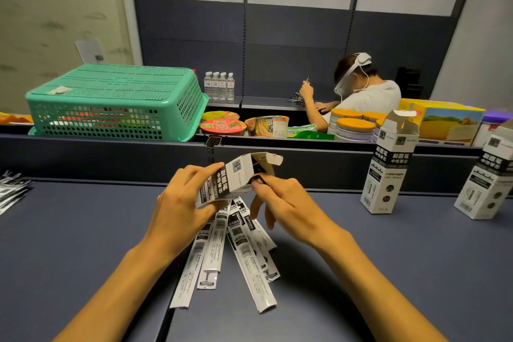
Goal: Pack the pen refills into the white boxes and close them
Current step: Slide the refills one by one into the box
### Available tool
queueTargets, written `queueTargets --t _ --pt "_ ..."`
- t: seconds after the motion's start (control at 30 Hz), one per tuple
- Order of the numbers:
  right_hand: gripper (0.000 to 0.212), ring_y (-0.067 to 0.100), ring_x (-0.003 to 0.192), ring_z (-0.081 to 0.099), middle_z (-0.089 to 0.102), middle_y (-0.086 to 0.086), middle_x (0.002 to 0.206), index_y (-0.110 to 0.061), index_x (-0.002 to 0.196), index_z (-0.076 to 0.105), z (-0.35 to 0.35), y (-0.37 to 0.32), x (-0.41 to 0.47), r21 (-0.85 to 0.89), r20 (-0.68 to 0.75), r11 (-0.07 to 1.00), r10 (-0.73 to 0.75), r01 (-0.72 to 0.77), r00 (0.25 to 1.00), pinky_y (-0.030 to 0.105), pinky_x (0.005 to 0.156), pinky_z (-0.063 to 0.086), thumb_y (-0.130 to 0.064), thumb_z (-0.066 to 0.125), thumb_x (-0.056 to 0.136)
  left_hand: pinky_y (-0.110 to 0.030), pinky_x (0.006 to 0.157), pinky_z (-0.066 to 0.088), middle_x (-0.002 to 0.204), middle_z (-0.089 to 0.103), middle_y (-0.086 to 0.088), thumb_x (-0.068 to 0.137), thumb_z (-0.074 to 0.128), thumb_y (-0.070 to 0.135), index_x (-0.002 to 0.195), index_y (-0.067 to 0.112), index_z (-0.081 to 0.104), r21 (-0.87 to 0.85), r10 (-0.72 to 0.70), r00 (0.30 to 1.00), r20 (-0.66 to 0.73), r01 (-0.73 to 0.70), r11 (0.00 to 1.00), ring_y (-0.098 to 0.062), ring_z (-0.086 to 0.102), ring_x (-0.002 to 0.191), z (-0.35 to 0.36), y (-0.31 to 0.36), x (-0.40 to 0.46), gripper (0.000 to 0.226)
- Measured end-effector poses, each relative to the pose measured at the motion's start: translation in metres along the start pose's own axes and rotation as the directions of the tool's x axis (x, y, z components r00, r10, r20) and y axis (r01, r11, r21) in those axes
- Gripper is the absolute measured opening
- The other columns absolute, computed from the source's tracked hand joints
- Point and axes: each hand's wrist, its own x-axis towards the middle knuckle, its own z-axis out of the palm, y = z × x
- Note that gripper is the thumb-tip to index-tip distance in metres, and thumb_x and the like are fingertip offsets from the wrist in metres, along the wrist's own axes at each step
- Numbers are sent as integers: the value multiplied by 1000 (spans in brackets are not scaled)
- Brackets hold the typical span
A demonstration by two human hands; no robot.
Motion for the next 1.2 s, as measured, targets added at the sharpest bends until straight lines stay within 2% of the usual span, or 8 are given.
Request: queueTargets --t 0.17,0.3,0.4,0.53,0.73,0.87,1.0,1.2 --pt "19 7 59 60 72 2 109 -43 88 49 0 -8 1 -161 108 986 -29 46 994 45 70 55 -44 33 99 -24 77 55 110 56 4 71 84 14 137 28 48 -1 35 999 26 -35 999 -9 53 100 2 -1 -2 77" --pt "19 7 51 62 74 3 103 -59 108 47 0 -5 2 -51 115 998 -26 32 993 36 66 58 -48 40 94 -30 75 57 110 55 4 71 84 16 137 28 49 0 26 999 25 -26 1000 -10 53 99 1 0 -1 75" --pt "32 7 51 62 74 2 89 -42 126 49 -1 -4 -1 17 1 998 -58 58 998 39 63 58 -46 48 94 -34 75 57 110 56 5 72 83 20 138 27 48 5 7 1000 9 -7 1000 -10 54 98 0 0 1 74" --pt "25 12 46 59 71 2 75 -21 124 46 -3 -2 -3 121 -162 985 -103 123 981 31 51 51 -29 48 100 -35 75 56 109 56 4 72 83 21 138 27 49 22 -18 1000 -2 18 1000 -10 53 98 -1 0 1 74" --pt "19 14 44 60 69 -4 73 -16 118 57 2 9 1 -59 -233 980 -201 192 952 26 45 52 -19 49 101 -26 75 52 108 57 4 72 83 23 138 26 49 31 -18 1000 -7 18 999 -7 51 97 0 -1 0 74" --pt "22 14 43 60 71 -2 72 -16 119 63 5 13 3 10 -242 989 -141 148 960 22 48 50 -17 49 101 -31 74 55 108 57 4 72 83 22 138 26 50 31 -14 1000 -6 14 999 -9 52 97 0 -1 1 74" --pt "22 15 43 60 70 -3 73 -22 121 58 1 9 1 48 -227 984 -156 171 961 33 47 53 -27 46 102 -36 72 56 108 56 5 72 83 20 137 26 49 25 -24 999 -22 25 999 -11 52 97 -1 -1 1 74" --pt "9 9 52 55 63 -5 68 -25 94 56 -1 13 0 40 -357 997 -50 68 933 34 50 51 -34 55 94 -29 71 49 108 58 4 73 82 24 136 25 51 30 -66 995 -72 68 997 -11 50 95 -3 -5 4 70"
